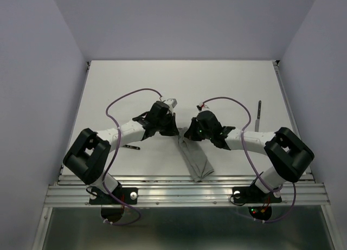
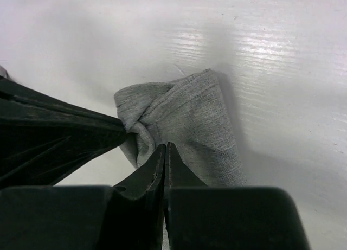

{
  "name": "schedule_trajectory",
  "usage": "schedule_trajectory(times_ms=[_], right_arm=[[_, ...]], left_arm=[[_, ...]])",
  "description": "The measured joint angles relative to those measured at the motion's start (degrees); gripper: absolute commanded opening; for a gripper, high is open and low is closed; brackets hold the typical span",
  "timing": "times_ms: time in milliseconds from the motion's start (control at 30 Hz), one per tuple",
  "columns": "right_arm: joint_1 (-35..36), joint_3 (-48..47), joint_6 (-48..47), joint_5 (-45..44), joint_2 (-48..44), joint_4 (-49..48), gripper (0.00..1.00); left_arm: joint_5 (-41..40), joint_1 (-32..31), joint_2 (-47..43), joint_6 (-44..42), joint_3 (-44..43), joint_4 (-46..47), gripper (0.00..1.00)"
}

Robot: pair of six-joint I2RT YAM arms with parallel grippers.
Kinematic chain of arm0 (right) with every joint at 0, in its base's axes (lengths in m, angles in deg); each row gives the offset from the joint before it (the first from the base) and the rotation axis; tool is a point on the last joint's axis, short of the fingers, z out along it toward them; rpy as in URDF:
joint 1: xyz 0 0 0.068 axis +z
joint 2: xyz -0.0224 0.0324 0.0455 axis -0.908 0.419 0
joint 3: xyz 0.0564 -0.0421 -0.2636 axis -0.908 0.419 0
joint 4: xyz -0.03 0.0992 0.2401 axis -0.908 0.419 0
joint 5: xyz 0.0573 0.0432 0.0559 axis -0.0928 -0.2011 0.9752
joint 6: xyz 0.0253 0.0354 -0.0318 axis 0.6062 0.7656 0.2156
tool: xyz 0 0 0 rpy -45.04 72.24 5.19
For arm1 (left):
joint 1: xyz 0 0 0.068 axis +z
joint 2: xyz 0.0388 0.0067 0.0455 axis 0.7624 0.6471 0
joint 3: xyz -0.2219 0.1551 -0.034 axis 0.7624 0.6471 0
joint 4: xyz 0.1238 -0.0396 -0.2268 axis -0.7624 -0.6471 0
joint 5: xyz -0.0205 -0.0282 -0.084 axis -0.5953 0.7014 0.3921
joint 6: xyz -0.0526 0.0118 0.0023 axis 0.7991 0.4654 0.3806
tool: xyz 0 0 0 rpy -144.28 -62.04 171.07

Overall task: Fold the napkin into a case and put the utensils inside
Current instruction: Stuff the top corner of the smaller-rectangle-folded napkin into the folded napkin.

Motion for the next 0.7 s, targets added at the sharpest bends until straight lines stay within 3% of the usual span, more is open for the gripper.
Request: schedule_trajectory(times_ms=[700], right_arm=[[0.1,0.0,0.0,8.2,6.5,-7.0,0.01]], left_arm=[[0.7,0.0,1.4,0.4,0.0,0.1,0.00]])
